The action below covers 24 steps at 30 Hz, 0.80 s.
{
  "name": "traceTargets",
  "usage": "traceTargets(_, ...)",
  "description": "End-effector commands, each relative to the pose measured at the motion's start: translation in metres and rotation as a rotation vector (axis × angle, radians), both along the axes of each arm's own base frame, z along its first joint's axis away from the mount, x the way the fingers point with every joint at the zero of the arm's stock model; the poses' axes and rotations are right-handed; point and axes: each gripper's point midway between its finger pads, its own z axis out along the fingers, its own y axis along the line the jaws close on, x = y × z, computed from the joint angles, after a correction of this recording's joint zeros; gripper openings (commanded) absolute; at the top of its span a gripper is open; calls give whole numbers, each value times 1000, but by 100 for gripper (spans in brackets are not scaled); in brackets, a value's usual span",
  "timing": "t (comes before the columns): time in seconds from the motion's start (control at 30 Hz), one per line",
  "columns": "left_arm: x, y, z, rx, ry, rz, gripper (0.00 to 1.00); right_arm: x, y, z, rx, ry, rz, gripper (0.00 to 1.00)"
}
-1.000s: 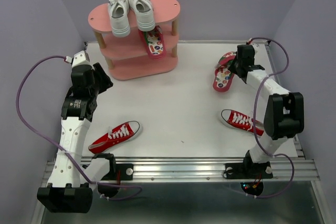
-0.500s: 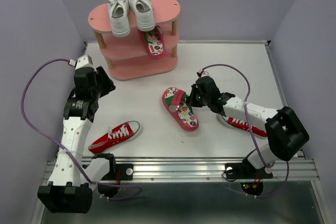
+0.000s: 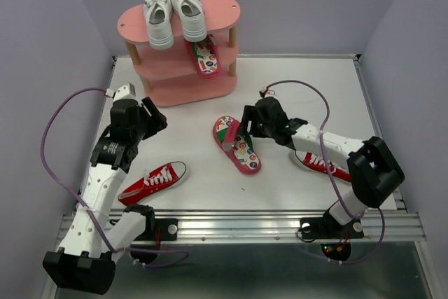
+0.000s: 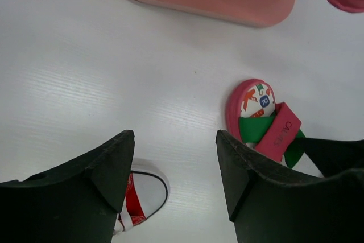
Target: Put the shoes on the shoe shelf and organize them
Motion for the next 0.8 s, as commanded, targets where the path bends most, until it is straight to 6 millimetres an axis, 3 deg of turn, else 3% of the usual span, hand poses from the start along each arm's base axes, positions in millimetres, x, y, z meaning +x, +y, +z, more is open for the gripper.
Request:
traceTargets(0.0, -9, -30, -7, -81, 4, -3, 70, 24, -52, 65, -61, -142, -166, 78)
traceTargets(0.07, -13, -47, -12, -105, 12, -21, 71, 25, -79, 84, -34, -165, -231, 78)
traceTargets(0.13, -18, -72, -20, -135, 35, -47, 71, 23, -116, 89, -35, -160, -303, 87)
traceTargets(0.27, -27, -105, -40, -148, 98, -43, 71, 12, -154, 96, -88, -152, -380, 95)
traceTargets(0.3, -33, -122, -40, -140, 98, -79, 71, 9, -164, 95, -110, -143, -403, 96)
traceTargets(0.37, -36, -145, -53, -109, 132, -97, 71, 5, -171, 97, -117, -147, -419, 97)
traceTargets(0.4, -40, -163, -46, -88, 114, -126, 71, 2, -172, 102, -110, -157, -418, 97)
traceTargets(0.47, -37, -185, -51, -33, 138, -137, 71, 0, -172, 104, -104, -159, -416, 97)
traceTargets(0.53, -33, -198, -62, 41, 153, -142, 71, -3, -173, 106, -99, -161, -415, 97)
traceTargets(0.6, -32, -214, -59, 58, 140, -167, 72, -6, -174, 106, -97, -160, -416, 96)
traceTargets(0.77, -23, -234, -84, 105, 162, -190, 72, -12, -175, 105, -100, -157, -410, 97)
